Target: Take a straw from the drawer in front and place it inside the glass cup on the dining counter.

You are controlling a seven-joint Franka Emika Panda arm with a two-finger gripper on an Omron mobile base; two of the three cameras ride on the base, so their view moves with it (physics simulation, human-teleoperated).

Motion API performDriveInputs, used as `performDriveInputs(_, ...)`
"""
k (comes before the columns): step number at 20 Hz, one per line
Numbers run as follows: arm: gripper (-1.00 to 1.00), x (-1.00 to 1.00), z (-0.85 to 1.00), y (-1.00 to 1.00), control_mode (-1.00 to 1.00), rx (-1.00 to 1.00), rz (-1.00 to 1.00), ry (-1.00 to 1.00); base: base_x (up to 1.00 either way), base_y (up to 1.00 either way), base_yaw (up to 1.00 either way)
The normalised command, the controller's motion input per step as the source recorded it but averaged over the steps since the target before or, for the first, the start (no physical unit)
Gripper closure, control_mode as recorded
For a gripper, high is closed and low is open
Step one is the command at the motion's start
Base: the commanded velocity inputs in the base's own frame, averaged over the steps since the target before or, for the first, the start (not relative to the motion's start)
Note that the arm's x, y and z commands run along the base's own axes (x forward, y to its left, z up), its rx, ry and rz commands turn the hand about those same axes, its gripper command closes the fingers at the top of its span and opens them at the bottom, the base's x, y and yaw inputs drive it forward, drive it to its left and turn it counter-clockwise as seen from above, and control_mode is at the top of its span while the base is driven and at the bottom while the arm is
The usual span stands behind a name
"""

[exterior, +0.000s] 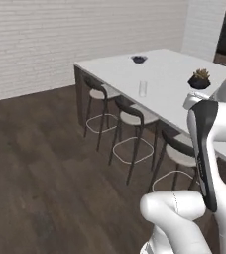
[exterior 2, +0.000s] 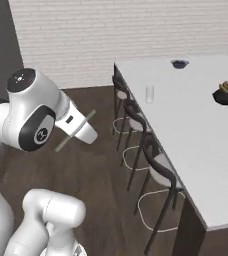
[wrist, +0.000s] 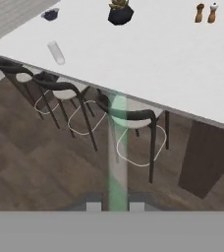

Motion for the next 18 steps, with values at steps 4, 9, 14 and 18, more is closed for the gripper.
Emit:
performDriveInputs(4,1.00,0.00,0.00,0.00,1.00,0.00,0.00,0.00,0.79,0.98,-0.54)
performDriveInputs(9,1.00,0.00,0.00,0.00,1.00,0.00,0.00,0.00,0.58,1.00,-0.54)
performDriveInputs(14,1.00,0.00,0.00,0.00,1.00,0.00,0.00,0.00,0.58,1.00,-0.54)
performDriveInputs(18,1.00,0.00,0.00,0.00,1.00,0.00,0.00,0.00,0.61,1.00,-0.52)
